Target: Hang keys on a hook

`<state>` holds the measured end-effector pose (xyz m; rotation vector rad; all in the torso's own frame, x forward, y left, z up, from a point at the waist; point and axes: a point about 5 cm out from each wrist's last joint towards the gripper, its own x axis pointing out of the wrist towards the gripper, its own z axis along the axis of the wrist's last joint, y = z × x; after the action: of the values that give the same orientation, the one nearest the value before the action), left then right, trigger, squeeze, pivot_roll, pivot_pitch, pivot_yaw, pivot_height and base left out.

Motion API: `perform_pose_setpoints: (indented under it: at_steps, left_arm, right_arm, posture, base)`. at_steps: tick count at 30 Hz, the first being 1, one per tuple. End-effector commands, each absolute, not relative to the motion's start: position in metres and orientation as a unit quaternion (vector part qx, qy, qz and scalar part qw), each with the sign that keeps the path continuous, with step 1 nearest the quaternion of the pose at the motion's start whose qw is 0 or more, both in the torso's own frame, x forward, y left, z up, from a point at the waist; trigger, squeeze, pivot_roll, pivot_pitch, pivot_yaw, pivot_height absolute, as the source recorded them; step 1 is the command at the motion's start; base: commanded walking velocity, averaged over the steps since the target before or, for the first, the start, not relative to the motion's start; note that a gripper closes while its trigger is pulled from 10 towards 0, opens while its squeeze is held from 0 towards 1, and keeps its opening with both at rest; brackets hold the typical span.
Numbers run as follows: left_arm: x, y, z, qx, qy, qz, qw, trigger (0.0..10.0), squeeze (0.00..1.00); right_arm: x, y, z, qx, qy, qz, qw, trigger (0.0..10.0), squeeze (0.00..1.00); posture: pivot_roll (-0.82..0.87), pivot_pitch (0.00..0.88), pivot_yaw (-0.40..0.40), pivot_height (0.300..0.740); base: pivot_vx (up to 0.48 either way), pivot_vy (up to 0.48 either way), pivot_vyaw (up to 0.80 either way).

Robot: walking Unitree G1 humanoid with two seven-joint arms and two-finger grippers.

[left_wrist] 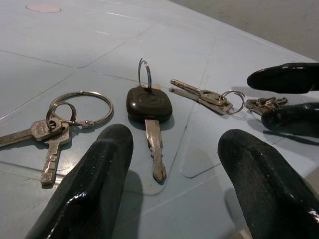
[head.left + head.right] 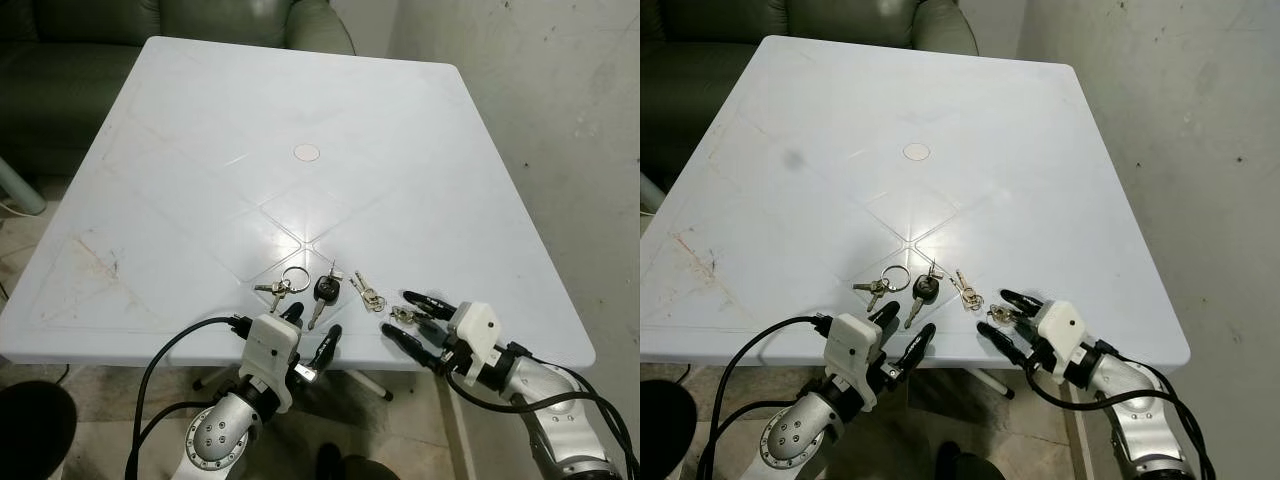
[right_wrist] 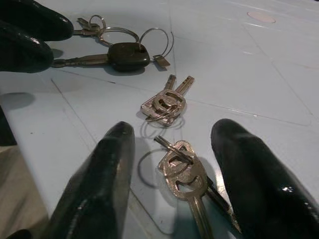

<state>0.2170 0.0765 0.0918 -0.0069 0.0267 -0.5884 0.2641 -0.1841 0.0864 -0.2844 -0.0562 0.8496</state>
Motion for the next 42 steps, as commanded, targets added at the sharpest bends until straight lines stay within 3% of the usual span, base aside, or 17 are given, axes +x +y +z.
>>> perform_pose_setpoints:
  at_steps: [1,9,10,11,14,21,22,25,26,29,31,34,35,36,37,38,42]
  left_arm:
    - [0.215,0.074,0.095,-0.003,0.010,-0.298,0.955,10.0,0.00]
    - [0.214,0.073,0.095,-0.006,0.012,-0.296,0.955,10.0,0.00]
    - [0.213,0.073,0.094,-0.006,0.013,-0.296,0.955,10.0,0.00]
    - [0.213,0.073,0.094,-0.007,0.013,-0.296,0.955,10.0,0.00]
    - [0.212,0.073,0.094,-0.009,0.014,-0.297,0.955,10.0,0.00]
    - [0.211,0.073,0.094,-0.010,0.015,-0.297,0.955,10.0,0.00]
    - [0.211,0.073,0.094,-0.010,0.016,-0.297,0.955,10.0,0.00]
    - [0.211,0.073,0.094,-0.010,0.016,-0.297,0.955,10.0,0.00]
    - [0.211,0.073,0.094,-0.010,0.016,-0.297,0.955,10.0,0.00]
    - [0.211,0.073,0.094,-0.011,0.017,-0.297,0.955,10.0,0.00]
    - [0.211,0.073,0.094,-0.011,0.017,-0.297,0.955,10.0,0.00]
    - [0.211,0.073,0.094,-0.012,0.018,-0.297,0.955,10.0,0.00]
    - [0.211,0.073,0.094,-0.013,0.018,-0.297,0.954,10.0,0.00]
    - [0.211,0.072,0.094,-0.013,0.017,-0.297,0.955,10.0,0.00]
    - [0.211,0.072,0.094,-0.013,0.017,-0.297,0.955,10.0,0.00]
    - [0.211,0.072,0.094,-0.013,0.017,-0.297,0.955,10.0,0.00]
    - [0.210,0.072,0.094,-0.013,0.017,-0.297,0.954,10.0,0.00]
  right_arm:
    - [0.264,-0.187,0.085,-0.141,-0.024,0.405,0.903,0.0,0.00]
    - [0.262,-0.188,0.085,-0.149,-0.025,0.413,0.898,0.4,0.00]
    - [0.261,-0.189,0.084,-0.150,-0.024,0.413,0.898,1.0,0.00]
    - [0.261,-0.189,0.084,-0.150,-0.023,0.413,0.898,0.4,0.00]
    - [0.260,-0.190,0.084,-0.151,-0.023,0.413,0.898,1.6,0.00]
    - [0.259,-0.190,0.084,-0.151,-0.024,0.413,0.898,2.3,0.00]
    - [0.259,-0.190,0.083,-0.150,-0.024,0.413,0.898,3.5,0.00]
    - [0.259,-0.190,0.084,-0.154,-0.027,0.412,0.898,4.7,0.00]
    - [0.259,-0.190,0.084,-0.153,-0.026,0.412,0.898,6.8,0.00]
    - [0.260,-0.190,0.083,-0.150,-0.026,0.409,0.900,10.0,0.00]
    - [0.260,-0.190,0.083,-0.149,-0.026,0.406,0.901,10.0,0.00]
    - [0.262,-0.190,0.083,-0.144,-0.028,0.400,0.905,9.3,0.00]
    - [0.263,-0.190,0.084,-0.140,-0.029,0.395,0.908,4.7,0.00]
    - [0.265,-0.190,0.085,-0.137,-0.030,0.387,0.911,3.8,0.00]
    - [0.266,-0.191,0.086,-0.137,-0.031,0.382,0.913,3.8,0.00]
    - [0.267,-0.191,0.086,-0.132,-0.031,0.378,0.916,0.2,0.00]
    - [0.270,-0.192,0.088,-0.123,-0.027,0.363,0.923,0.0,0.00]
  posture:
    - [-0.10,0.195,-0.076,0.740]
    - [-0.10,0.198,-0.078,0.740]
    - [-0.10,0.201,-0.077,0.740]
    - [-0.10,0.201,-0.077,0.740]
    - [-0.10,0.203,-0.076,0.740]
    - [-0.10,0.205,-0.075,0.740]
    - [-0.10,0.204,-0.074,0.740]
    - [-0.10,0.205,-0.074,0.740]
    - [-0.10,0.205,-0.074,0.740]
    - [-0.10,0.206,-0.074,0.740]
    - [-0.10,0.205,-0.074,0.740]
    - [-0.10,0.205,-0.075,0.740]
    - [-0.10,0.204,-0.075,0.740]
    - [-0.10,0.204,-0.076,0.740]
    - [-0.10,0.202,-0.076,0.740]
    - [-0.10,0.202,-0.076,0.740]
    - [-0.10,0.203,-0.075,0.740]
  base:
    - [0.000,0.000,0.00]
    - [0.000,0.000,0.00]
    - [0.000,0.000,0.00]
    - [0.000,0.000,0.00]
    - [0.000,0.000,0.00]
    - [0.000,0.000,0.00]
    - [0.000,0.000,0.00]
    - [0.000,0.000,0.00]
    - [0.000,0.000,0.00]
    - [0.000,0.000,0.00]
    - [0.000,0.000,0.00]
    - [0.000,0.000,0.00]
    - [0.000,0.000,0.00]
    - [0.000,0.000,0.00]
    - [0.000,0.000,0.00]
    - [0.000,0.000,0.00]
    - [0.000,0.000,0.00]
